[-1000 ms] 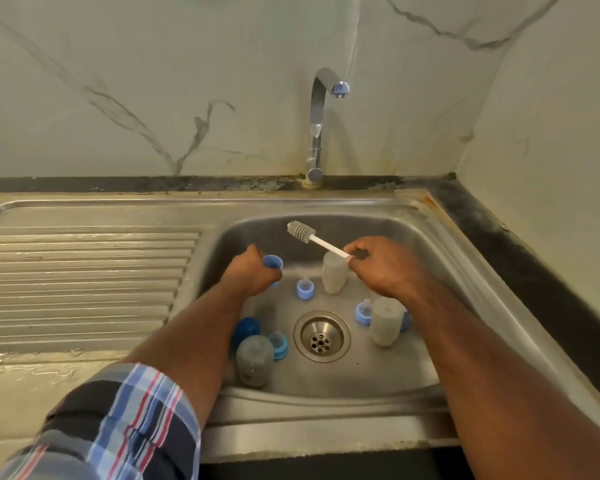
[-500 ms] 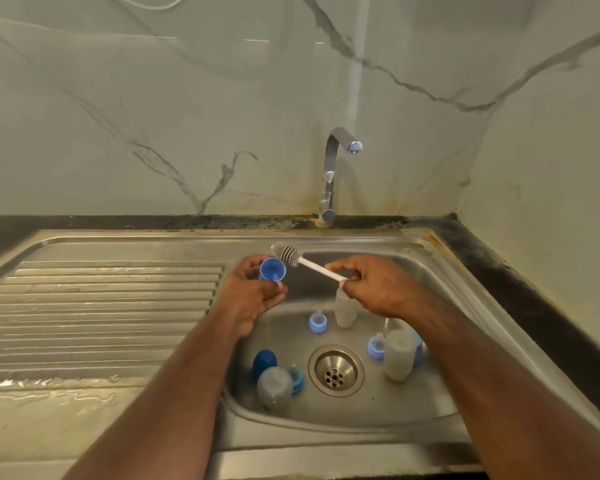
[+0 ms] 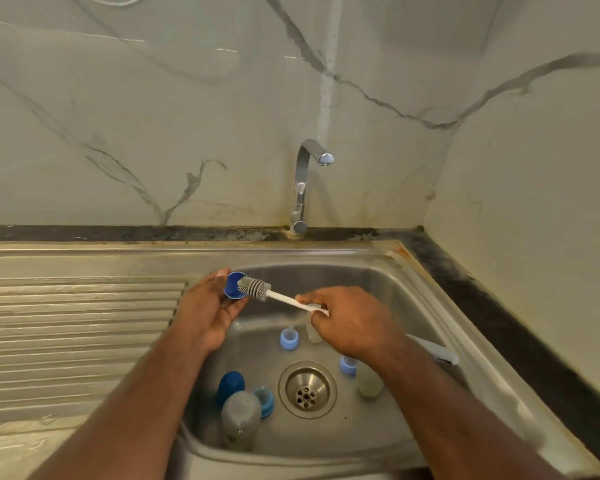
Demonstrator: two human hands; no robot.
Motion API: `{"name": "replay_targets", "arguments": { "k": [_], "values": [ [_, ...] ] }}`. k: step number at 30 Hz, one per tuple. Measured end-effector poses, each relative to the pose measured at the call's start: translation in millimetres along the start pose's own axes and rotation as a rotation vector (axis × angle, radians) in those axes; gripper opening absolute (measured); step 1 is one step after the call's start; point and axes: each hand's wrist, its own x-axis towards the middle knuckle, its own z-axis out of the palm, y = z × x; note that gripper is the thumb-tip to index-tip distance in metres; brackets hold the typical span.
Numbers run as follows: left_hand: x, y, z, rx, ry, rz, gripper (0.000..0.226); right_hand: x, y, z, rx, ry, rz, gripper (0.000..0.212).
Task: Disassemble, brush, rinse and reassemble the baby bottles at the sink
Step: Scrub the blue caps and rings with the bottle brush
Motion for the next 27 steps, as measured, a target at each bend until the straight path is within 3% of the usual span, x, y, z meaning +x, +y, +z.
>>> {"name": "replay_targets", "arguments": {
  "k": [6,11,14,18,23,25,27],
  "values": [
    [-5.4,-4.9,4.0,0.066,-0.085,0.050,0.038,-0.5,-14.2,7.7,-0.218,-0.009,-0.081,0.053],
    [-10.8,-1.6,7.9,0.046,-0.157,0.044,0.016,-0.4,-25.9,10.0,-0.349,0.020,-0.068,0.066],
    [-8.3,0.7,3.6,0.031,-0.167,0.053,0.033,-0.2,-31.4,16.5,-0.275,-0.016,-0.068,0.057],
    [-5.0,4.5,-2.5,-0.046,-0.143,0.024,0.042,1.8,-25.3,16.5,0.075,-0.029,-0.031,0.043],
    [-2.5,4.9,-3.0,-0.058,-0.149,0.031,0.047,0.4,-29.7,25.4,-0.218,0.037,-0.056,0.055],
    [-2.5,4.9,-4.2,-0.039,-0.167,0.027,0.048,2.3,-38.0,29.2,-0.215,0.034,-0.078,0.052],
    [-2.3,5.4,-5.6,-0.038,-0.170,0.021,0.047,4.6,-37.2,24.7,-0.041,-0.007,-0.068,0.044]
  ]
}}
